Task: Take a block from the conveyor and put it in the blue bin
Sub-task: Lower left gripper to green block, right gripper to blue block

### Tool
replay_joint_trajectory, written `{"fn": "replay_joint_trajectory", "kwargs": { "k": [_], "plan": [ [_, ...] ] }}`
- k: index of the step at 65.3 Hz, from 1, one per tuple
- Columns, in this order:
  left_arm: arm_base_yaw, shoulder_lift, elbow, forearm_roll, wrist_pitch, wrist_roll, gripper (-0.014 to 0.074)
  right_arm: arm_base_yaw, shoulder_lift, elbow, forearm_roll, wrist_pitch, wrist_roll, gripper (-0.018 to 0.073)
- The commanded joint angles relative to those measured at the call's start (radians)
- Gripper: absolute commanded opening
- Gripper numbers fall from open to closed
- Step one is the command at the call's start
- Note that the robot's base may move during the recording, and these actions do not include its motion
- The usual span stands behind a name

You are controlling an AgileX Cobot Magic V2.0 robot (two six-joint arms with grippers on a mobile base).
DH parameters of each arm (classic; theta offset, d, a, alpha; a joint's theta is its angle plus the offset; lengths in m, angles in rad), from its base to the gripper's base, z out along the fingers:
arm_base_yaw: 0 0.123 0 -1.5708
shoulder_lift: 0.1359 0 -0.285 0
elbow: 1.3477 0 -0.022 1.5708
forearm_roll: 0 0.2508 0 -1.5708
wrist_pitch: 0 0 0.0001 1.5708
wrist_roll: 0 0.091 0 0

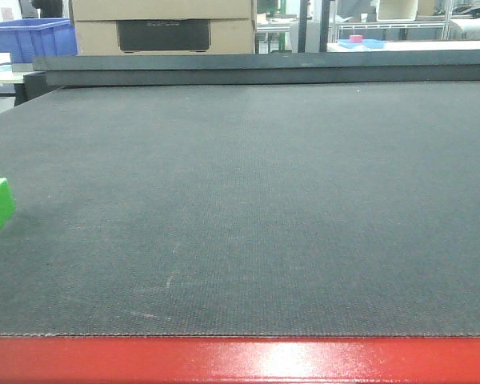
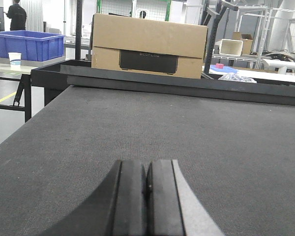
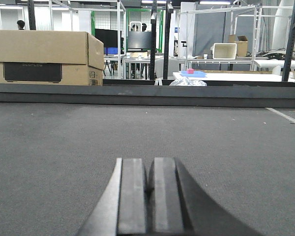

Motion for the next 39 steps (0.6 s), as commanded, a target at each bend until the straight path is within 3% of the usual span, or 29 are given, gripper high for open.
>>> {"fn": "replay_joint_trajectory", "kwargs": {
  "k": [1, 39],
  "plan": [
    [0.002, -0.005, -0.002, 0.001, -0.017, -0.005, -0.0111, -0.004, -0.003, 0.000, -0.005, -0.024, 0.001, -0.0160],
    [0.002, -0.005, -0.002, 0.001, -0.019, -0.005, -0.0111, -0.004, -0.003, 0.000, -0.005, -0.024, 0.001, -0.0160]
  ]
}}
